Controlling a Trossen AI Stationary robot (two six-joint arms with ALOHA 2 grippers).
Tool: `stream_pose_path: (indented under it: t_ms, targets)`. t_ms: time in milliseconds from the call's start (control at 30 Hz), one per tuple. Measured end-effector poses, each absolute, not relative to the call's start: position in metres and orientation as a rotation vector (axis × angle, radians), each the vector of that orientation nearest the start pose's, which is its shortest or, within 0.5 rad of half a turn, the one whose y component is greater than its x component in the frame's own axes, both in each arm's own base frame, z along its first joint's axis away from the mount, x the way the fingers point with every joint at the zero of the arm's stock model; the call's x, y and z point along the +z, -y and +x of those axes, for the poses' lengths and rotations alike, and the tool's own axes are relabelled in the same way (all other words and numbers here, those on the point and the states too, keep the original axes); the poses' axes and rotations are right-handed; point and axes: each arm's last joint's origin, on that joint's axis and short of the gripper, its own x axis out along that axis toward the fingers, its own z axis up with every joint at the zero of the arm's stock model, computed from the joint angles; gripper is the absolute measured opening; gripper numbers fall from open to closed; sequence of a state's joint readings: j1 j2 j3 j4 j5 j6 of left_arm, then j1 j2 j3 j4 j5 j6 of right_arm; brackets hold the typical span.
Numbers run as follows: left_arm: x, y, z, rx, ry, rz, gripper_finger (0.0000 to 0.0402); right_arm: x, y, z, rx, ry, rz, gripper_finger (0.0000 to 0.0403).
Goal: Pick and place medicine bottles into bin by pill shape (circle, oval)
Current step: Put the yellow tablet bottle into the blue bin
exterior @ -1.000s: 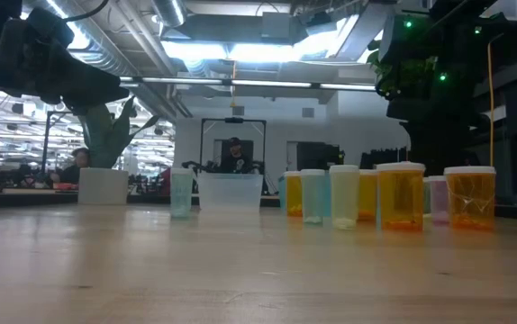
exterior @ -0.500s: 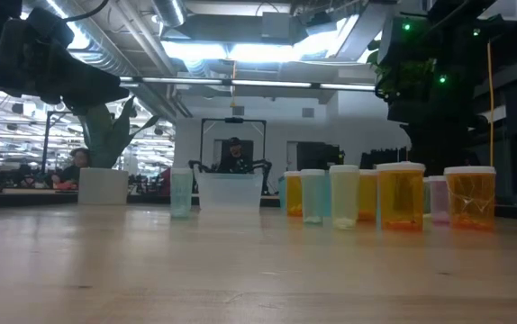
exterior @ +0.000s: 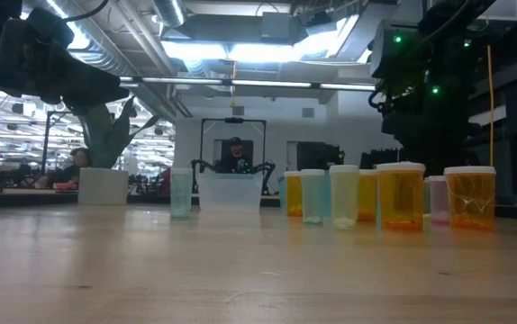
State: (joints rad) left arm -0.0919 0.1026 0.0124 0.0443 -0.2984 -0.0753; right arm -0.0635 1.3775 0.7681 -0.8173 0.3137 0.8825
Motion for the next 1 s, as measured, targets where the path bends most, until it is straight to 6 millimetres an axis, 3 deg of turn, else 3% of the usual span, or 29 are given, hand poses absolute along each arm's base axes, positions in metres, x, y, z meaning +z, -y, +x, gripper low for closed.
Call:
stream_pose_path:
  t_ms: [167, 567, 733, 833, 1000]
  targets:
    - [0.164, 0.001, 0.102, 0.208, -0.038, -0.066, 0.0195, 0.177, 0.023, 0.217, -0.905, -1.171, 0.548, 0.0233]
    - [0.164, 0.001, 0.102, 0.208, -0.037, -0.066, 0.0195, 0.177, 0.026, 0.217, -0.935, -1.156, 0.567, 0.0123]
    - [0.164, 0.001, 0.102, 0.208, -0.037, -0.066, 0.0195, 0.178, 0.028, 0.217, -0.926, -1.164, 0.547, 0.0105]
    - [0.164, 0.001, 0.102, 0.208, -0.037, -0.066, 0.0195, 0.189, 0.028, 0.222, -0.889, -1.171, 0.512, 0.0109]
    - [0.164, 0.001, 0.102, 0.208, -0.037, -0.066, 0.0195, 0.229, 0.029, 0.236, -0.836, -1.152, 0.473, 0.0108]
